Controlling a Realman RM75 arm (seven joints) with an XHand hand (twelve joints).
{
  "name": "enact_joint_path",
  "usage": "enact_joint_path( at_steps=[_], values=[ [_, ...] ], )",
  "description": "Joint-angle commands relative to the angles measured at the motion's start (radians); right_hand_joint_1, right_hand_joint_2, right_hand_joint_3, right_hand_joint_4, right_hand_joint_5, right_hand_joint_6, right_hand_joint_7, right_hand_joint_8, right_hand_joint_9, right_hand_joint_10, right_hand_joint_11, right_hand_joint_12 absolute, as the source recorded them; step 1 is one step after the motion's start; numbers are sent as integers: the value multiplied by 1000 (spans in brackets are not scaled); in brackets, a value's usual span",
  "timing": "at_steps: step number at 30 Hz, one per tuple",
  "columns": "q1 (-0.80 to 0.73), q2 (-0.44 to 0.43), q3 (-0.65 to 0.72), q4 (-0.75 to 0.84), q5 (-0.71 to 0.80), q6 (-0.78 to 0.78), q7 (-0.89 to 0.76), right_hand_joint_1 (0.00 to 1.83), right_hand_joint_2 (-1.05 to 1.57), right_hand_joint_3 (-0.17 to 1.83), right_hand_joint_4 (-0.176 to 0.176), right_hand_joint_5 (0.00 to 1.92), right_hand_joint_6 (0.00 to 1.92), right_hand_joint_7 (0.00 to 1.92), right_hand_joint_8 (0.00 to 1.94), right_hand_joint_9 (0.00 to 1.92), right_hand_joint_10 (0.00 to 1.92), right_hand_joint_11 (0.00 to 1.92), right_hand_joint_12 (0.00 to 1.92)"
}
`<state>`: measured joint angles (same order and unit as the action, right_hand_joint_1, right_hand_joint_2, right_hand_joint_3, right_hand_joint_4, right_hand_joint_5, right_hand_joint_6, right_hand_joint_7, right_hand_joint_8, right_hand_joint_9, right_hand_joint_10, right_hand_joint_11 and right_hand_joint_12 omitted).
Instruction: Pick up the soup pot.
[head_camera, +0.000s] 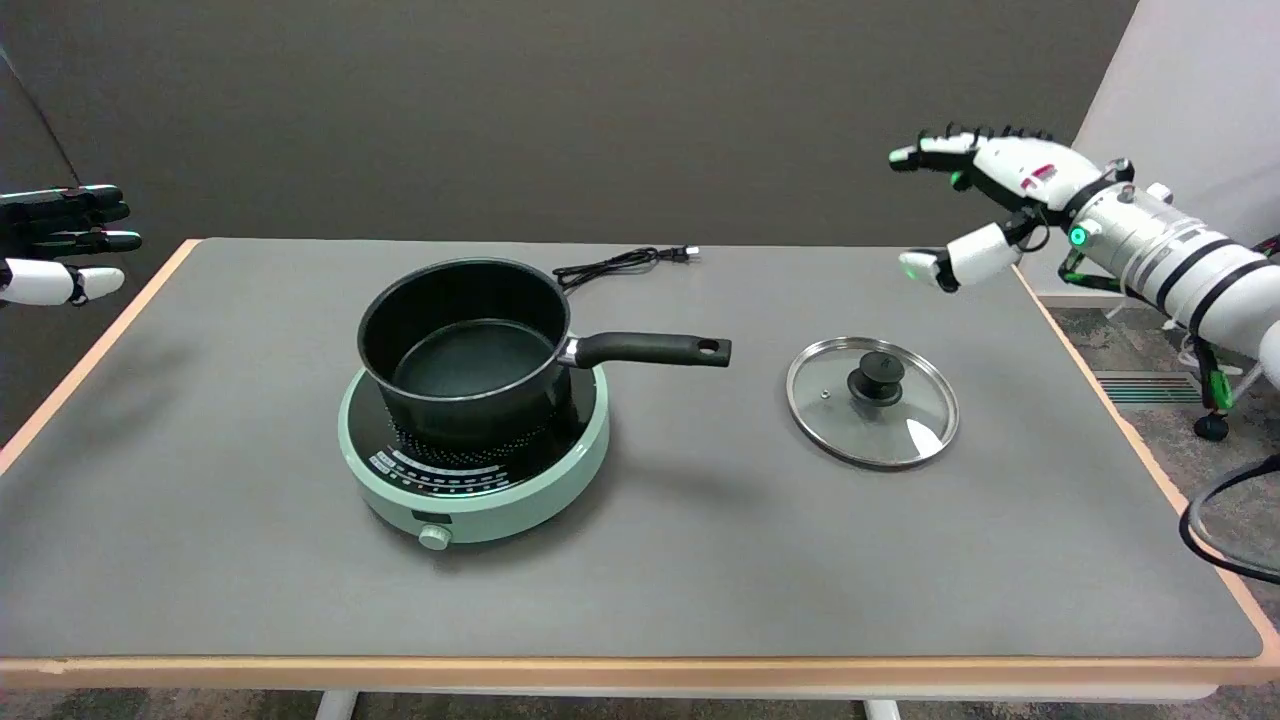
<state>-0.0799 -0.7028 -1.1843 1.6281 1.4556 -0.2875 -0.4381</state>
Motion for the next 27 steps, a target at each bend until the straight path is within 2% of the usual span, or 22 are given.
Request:
enact_joint_path(
  at_steps=[1, 9, 18, 23, 27],
  values=[
    [24, -103, 22, 243, 76, 67, 4, 696, 385, 913, 124, 365, 160, 288, 138, 308, 269, 369, 820],
    [101, -168, -52, 233, 100, 69, 0, 701, 410, 917, 127, 372, 171, 313, 159, 346, 236, 372, 787],
    [100, -252, -52, 243, 124, 71, -11, 716, 421, 927, 123, 382, 174, 317, 160, 352, 234, 360, 758],
    [140, -324, -89, 239, 123, 78, -173, 734, 420, 935, 122, 385, 175, 312, 159, 342, 234, 324, 719],
    [189, -394, -162, 242, 107, 155, -340, 746, 419, 938, 118, 384, 174, 311, 159, 336, 236, 312, 709]
  ],
)
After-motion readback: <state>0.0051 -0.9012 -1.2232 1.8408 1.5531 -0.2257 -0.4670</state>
